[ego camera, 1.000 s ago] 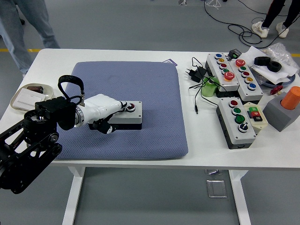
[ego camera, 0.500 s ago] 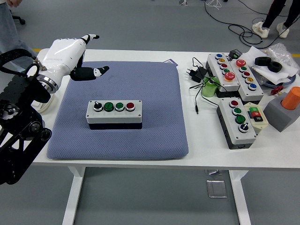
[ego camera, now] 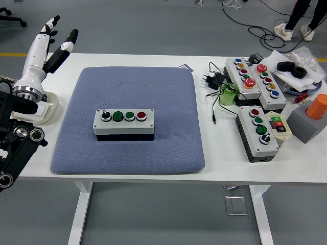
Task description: Pick up the button,place it on the desk,press the button,press the button
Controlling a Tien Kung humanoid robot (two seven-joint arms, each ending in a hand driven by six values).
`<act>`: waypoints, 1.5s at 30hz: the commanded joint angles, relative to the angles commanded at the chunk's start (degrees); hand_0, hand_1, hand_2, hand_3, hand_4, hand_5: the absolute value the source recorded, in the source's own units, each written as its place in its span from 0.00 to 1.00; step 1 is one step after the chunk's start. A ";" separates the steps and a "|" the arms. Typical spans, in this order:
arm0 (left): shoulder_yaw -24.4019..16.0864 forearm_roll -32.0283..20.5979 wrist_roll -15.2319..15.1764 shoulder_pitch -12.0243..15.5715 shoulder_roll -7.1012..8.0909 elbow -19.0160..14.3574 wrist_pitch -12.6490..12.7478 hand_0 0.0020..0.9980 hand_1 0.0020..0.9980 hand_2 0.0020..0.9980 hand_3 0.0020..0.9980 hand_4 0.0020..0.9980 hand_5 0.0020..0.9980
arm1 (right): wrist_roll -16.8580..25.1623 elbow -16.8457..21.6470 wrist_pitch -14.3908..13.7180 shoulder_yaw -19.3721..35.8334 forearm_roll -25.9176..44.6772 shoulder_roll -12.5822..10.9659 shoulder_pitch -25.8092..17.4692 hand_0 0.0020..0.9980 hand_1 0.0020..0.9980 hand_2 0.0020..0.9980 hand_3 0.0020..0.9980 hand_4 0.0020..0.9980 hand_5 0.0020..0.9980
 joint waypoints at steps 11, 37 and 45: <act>0.77 -26.81 -5.07 1.07 0.21 2.72 -4.03 0.82 0.90 0.97 0.95 0.70 1.00 | -0.08 0.00 0.04 -0.18 0.20 0.04 0.07 0.63 0.49 0.55 0.58 0.27 0.02; -0.25 -39.23 -4.62 1.65 2.31 2.80 -11.90 0.80 0.89 0.95 0.92 0.69 1.00 | -0.05 0.00 0.27 -0.55 0.15 0.00 0.02 0.63 0.49 0.55 0.58 0.27 0.02; -0.25 -39.16 -4.39 1.81 2.50 2.61 -12.15 0.80 0.89 0.95 0.93 0.68 1.00 | 0.31 0.00 0.17 -1.36 1.48 -0.06 -0.03 0.63 0.49 0.55 0.58 0.27 0.02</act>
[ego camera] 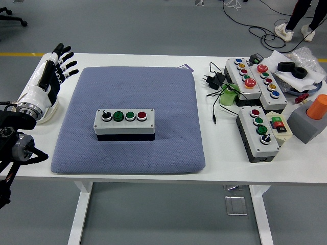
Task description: Pick up the button,place it on the desk,press the button,press the button
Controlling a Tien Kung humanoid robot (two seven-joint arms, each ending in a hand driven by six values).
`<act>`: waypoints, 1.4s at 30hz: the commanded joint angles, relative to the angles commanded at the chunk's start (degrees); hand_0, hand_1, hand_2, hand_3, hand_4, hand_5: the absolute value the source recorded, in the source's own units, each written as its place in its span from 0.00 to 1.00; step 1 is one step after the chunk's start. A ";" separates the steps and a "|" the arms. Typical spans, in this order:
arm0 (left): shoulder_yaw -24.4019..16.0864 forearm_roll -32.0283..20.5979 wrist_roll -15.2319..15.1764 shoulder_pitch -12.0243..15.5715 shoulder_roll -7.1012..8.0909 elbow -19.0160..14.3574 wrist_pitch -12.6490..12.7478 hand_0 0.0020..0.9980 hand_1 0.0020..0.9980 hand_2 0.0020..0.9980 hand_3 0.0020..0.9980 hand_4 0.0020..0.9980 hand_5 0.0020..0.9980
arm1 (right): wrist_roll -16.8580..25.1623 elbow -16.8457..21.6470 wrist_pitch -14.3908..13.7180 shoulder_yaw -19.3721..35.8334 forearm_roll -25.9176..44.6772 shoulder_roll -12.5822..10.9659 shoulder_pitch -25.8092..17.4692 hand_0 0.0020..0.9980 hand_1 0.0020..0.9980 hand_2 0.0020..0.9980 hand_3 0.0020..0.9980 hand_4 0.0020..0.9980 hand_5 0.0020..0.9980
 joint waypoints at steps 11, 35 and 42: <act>1.28 0.25 -0.30 -0.59 0.37 -0.47 -1.25 0.80 0.89 0.95 0.92 0.67 1.00 | 0.42 0.00 -0.09 -0.53 1.01 -0.21 0.07 0.63 0.49 0.55 0.58 0.27 0.02; 1.26 -0.14 -0.23 -0.58 0.36 -0.36 -1.36 0.80 0.89 0.95 0.92 0.67 1.00 | 0.35 0.00 0.02 -0.79 1.15 -0.07 0.03 0.63 0.49 0.55 0.58 0.27 0.02; 1.66 -0.68 -0.30 -0.75 0.26 -0.45 -1.36 0.80 0.89 0.96 0.92 0.67 1.00 | 0.29 0.00 0.02 -0.35 0.92 -0.08 0.13 0.63 0.49 0.55 0.58 0.27 0.02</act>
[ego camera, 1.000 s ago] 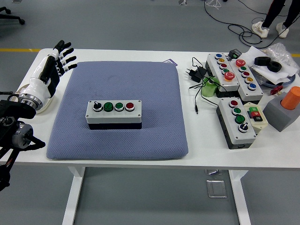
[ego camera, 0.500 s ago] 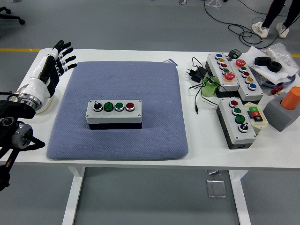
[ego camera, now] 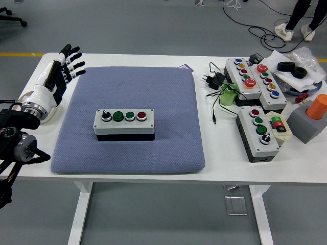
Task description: Pick up the button,place it on the desk,press the button,press the button
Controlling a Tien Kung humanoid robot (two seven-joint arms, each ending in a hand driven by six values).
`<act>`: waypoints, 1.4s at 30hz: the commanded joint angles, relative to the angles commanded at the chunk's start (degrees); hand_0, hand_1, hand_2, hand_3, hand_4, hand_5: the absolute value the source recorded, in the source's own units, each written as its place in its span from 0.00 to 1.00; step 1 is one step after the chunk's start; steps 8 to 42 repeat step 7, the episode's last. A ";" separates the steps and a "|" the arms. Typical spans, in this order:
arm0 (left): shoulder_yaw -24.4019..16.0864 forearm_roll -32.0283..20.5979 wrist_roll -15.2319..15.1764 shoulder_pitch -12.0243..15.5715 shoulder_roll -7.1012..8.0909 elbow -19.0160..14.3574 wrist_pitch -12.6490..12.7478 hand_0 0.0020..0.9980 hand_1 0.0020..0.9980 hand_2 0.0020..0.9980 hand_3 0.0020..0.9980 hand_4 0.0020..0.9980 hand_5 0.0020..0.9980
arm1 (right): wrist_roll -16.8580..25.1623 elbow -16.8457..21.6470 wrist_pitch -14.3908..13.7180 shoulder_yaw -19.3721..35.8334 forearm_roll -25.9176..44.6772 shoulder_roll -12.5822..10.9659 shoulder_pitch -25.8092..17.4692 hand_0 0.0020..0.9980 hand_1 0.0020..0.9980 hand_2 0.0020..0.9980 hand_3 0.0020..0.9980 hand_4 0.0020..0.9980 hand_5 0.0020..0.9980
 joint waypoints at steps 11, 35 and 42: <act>0.20 0.13 0.27 0.30 0.30 -0.14 0.26 0.80 0.89 0.95 0.92 0.67 1.00 | -0.09 0.00 0.00 0.29 -0.32 -0.01 0.05 0.63 0.49 0.55 0.58 0.27 0.02; 0.20 0.13 0.27 0.30 0.30 -0.14 0.26 0.80 0.89 0.95 0.92 0.67 1.00 | -0.09 0.00 0.00 0.29 -0.32 -0.01 0.05 0.63 0.49 0.55 0.58 0.27 0.02; 0.20 0.13 0.27 0.30 0.30 -0.14 0.26 0.80 0.89 0.95 0.92 0.67 1.00 | -0.09 0.00 0.00 0.29 -0.32 -0.01 0.05 0.63 0.49 0.55 0.58 0.27 0.02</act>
